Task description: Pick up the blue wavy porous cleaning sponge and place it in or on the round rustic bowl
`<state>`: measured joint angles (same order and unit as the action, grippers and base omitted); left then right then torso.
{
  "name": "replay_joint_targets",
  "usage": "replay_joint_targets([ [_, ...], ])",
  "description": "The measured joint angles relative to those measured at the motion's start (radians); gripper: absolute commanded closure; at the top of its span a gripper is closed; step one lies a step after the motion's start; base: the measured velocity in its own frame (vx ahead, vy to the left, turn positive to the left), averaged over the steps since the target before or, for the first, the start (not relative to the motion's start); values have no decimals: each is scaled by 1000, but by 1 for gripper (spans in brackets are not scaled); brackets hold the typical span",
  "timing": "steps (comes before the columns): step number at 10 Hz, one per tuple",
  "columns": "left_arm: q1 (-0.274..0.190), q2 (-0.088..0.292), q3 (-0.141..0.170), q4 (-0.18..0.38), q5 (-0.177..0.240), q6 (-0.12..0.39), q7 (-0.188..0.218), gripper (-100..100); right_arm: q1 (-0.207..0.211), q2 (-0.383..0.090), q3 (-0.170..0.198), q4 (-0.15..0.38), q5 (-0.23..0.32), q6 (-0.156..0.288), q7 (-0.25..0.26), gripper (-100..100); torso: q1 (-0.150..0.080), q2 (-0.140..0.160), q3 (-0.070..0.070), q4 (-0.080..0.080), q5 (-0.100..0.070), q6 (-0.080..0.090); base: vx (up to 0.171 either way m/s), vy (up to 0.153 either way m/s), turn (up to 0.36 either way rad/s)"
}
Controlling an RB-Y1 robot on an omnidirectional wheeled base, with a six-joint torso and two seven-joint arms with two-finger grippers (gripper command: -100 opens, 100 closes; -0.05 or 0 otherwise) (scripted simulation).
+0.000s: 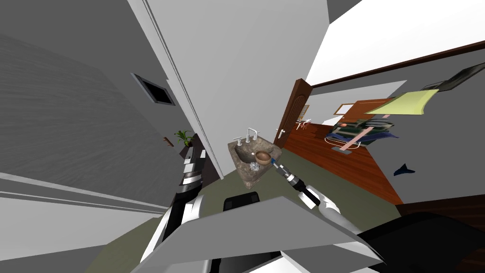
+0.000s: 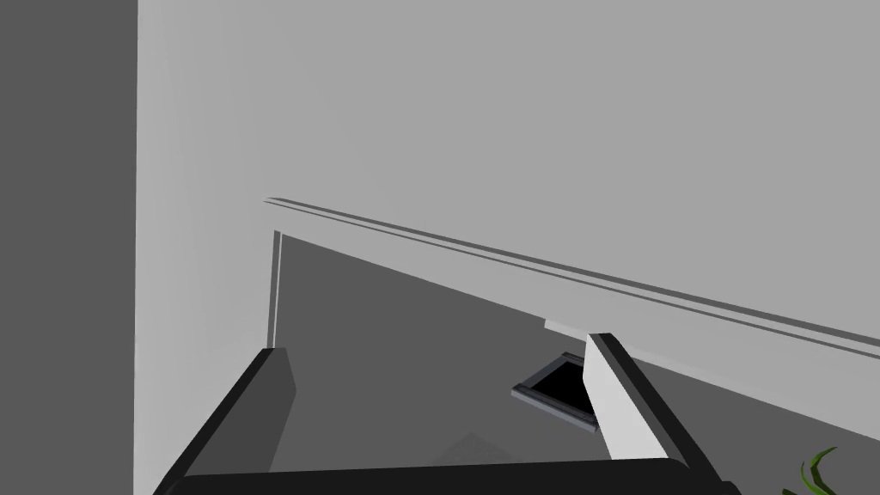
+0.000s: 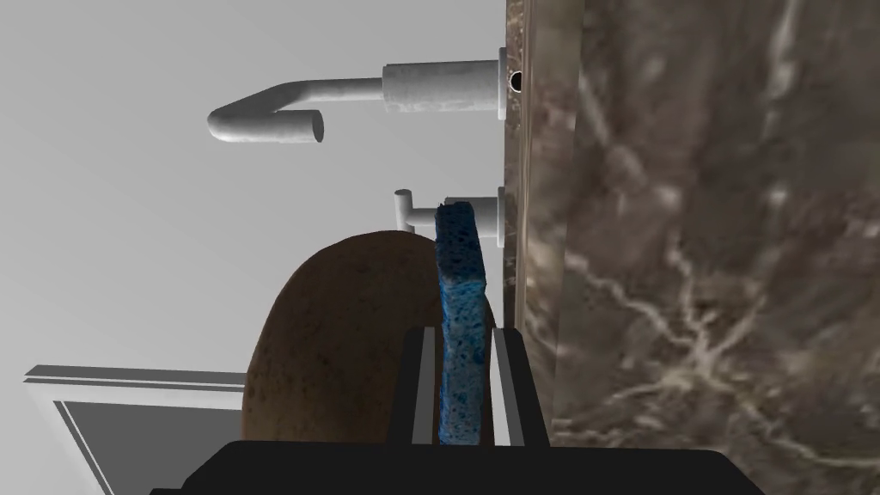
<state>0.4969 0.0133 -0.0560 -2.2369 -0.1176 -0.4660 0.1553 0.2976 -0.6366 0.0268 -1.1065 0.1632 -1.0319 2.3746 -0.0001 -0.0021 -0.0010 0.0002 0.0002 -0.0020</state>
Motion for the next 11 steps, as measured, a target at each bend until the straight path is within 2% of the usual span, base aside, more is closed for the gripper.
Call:
replay_joint_targets([
  [1,0,0,0,0,0,0,0,0,0,0,0,0,0,0,0,0,0,0,0,0,0,0,0,0,0],
  [2,0,0,0,0,0,0,0,0,0,0,0,0,0,0,0,100,0,0,0,0,0,0,-6,-27,-110],
  [7,0,0,0,0,0,0,0,0,-18,72,-47,-41,140,15,-60,100,-3,1,1,0,-1,0,-9,-44,-112],
  [11,0,0,0,0,0,0,0,0,-47,134,-85,-45,260,13,-108,100,-3,1,0,0,-1,0,-3,-32,-77],
])
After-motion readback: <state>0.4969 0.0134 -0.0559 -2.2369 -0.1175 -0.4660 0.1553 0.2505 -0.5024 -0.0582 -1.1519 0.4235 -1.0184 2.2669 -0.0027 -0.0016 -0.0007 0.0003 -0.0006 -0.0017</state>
